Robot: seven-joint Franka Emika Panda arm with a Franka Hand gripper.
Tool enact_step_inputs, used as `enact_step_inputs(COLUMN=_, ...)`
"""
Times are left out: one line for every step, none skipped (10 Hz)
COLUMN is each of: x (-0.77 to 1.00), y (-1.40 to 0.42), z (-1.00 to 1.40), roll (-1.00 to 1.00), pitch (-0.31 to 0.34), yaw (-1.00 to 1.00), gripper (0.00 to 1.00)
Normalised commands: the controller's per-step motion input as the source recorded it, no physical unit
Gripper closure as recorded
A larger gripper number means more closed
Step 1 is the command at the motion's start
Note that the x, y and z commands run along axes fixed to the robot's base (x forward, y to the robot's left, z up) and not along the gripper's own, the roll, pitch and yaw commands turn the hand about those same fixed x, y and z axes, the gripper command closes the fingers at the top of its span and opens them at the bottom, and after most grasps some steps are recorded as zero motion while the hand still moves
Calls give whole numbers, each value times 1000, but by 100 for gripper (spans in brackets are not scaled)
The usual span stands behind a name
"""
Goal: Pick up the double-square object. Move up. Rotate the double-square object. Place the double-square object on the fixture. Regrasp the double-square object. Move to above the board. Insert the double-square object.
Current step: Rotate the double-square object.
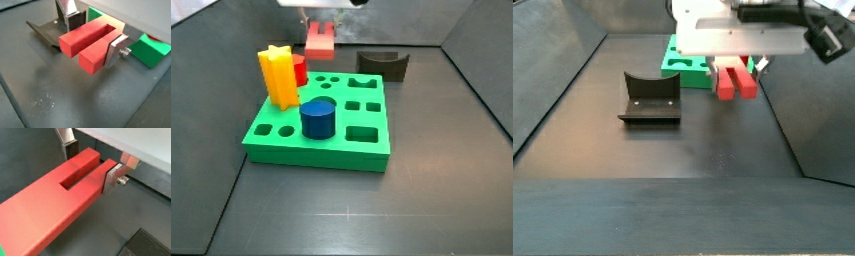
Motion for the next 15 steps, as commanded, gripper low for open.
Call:
enact_step_inputs(x=19, y=0, z=-1000, roll=-10, pitch=-20, yaw=27, gripper=100)
enact_step_inputs(x=27, y=1, z=-1000, roll=-32, pitch=-29, yaw=24, gripper=100)
enact_step_inputs(x=34, y=3, z=-1000, roll=-51, pitch=-32, yaw=21, gripper=100)
enact_step_inputs(x=42, y=5, z=-951, roll=-71, pitch=-33, yaw=17, gripper=100)
enact_step_inputs(x=46, y=5, z=-813, roll=-89, pitch=-34, yaw=15, gripper=100)
enact_step_inputs(x=50, y=7, z=-684, roll=-105, pitch=-36, yaw=16, gripper=100)
enact_step_inputs(x=48, y=11, z=-527, roll=-126, pitch=-38, yaw=15, gripper=100)
enact_step_inputs(x=44, y=12, z=-418, roll=-138, pitch=-48, yaw=16, gripper=100)
enact_step_inputs(x=43, y=12, z=-312, roll=-148, pitch=-58, yaw=16, gripper=100)
enact_step_inputs(x=32, y=15, z=-186, roll=-156, pitch=-67, yaw=11, gripper=100)
enact_step_inputs(x=0, y=0, z=0, roll=0, pitch=0, yaw=0, gripper=0)
enact_step_inputs(x=0, y=0, z=1000, roll=0, pitch=0, yaw=0, gripper=0)
enact_step_inputs(x=-5, y=0, z=1000, roll=0, pitch=8, yaw=0, gripper=0)
enact_step_inputs(x=-16, y=3, z=1000, roll=12, pitch=31, yaw=-7, gripper=0)
enact_step_inputs(x=-16, y=3, z=1000, roll=20, pitch=43, yaw=-10, gripper=0)
